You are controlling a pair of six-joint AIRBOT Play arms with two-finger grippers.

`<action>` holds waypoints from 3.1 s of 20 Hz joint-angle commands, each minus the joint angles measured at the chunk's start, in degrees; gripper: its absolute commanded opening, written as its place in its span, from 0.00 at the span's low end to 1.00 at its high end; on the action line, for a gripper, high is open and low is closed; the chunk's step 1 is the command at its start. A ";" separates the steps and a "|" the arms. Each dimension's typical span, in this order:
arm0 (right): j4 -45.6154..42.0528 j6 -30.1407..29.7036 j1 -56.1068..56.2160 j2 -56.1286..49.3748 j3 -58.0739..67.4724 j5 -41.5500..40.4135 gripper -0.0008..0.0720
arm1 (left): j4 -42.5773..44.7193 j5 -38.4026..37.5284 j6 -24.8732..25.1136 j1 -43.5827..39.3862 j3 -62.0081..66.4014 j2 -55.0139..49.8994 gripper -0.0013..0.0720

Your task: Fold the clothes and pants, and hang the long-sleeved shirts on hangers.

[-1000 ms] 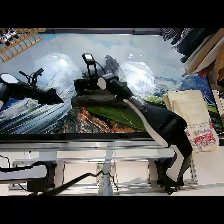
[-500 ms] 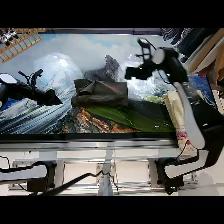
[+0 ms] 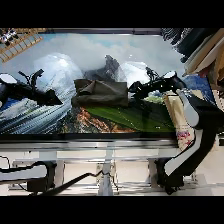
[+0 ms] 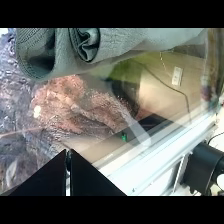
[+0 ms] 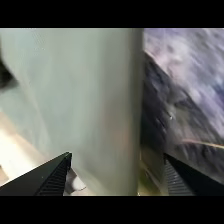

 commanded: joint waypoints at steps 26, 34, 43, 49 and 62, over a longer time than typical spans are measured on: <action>-27.23 33.46 -40.76 42.18 18.01 22.49 0.04 | 0.22 -10.73 -2.23 0.04 0.00 0.04 0.03; -52.94 33.46 -59.54 52.17 -13.05 30.86 0.04 | 0.22 -11.30 -1.05 0.07 0.00 0.02 0.03; -57.83 26.14 -60.94 49.40 -11.63 19.47 0.97 | 1.25 -11.30 -1.64 0.13 0.15 0.04 0.03; -13.25 18.97 -48.35 48.98 -5.81 3.91 0.87 | 25.59 3.69 -12.92 0.15 7.78 8.79 0.02; -41.24 15.32 8.98 48.30 -25.90 -49.03 0.27 | 22.69 29.62 -13.25 0.09 7.82 26.27 0.03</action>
